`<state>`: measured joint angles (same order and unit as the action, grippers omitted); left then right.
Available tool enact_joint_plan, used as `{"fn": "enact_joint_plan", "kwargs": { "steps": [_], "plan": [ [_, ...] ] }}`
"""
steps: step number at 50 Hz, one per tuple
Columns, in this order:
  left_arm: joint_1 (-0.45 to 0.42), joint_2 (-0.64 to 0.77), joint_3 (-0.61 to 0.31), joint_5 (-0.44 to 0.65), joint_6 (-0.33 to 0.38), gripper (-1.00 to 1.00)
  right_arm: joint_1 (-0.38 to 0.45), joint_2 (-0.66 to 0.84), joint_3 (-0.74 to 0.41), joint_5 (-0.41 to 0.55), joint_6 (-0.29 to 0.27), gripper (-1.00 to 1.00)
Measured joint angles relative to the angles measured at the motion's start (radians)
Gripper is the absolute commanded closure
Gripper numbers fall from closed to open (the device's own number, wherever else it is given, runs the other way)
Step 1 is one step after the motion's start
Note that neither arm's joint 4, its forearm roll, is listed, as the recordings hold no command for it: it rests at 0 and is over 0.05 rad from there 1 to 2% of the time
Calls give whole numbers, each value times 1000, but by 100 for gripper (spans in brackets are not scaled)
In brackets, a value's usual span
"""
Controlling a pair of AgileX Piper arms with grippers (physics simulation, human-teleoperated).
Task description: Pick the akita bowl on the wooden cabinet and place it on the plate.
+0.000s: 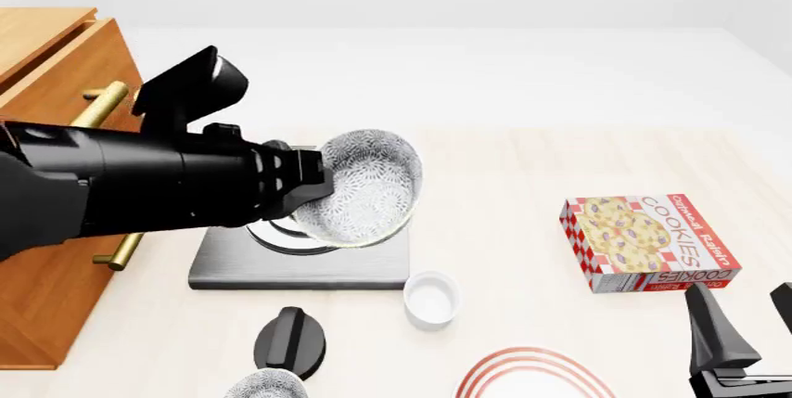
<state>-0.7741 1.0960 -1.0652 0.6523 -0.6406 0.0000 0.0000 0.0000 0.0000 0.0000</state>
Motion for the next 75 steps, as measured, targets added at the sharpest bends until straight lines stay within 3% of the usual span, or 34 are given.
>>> {"fn": "enact_joint_plan", "kwargs": {
  "steps": [75],
  "plan": [
    [-186, 118, 37, -62, 2, 100, 0, 0, 0, 0, 0, -100]
  ]
}}
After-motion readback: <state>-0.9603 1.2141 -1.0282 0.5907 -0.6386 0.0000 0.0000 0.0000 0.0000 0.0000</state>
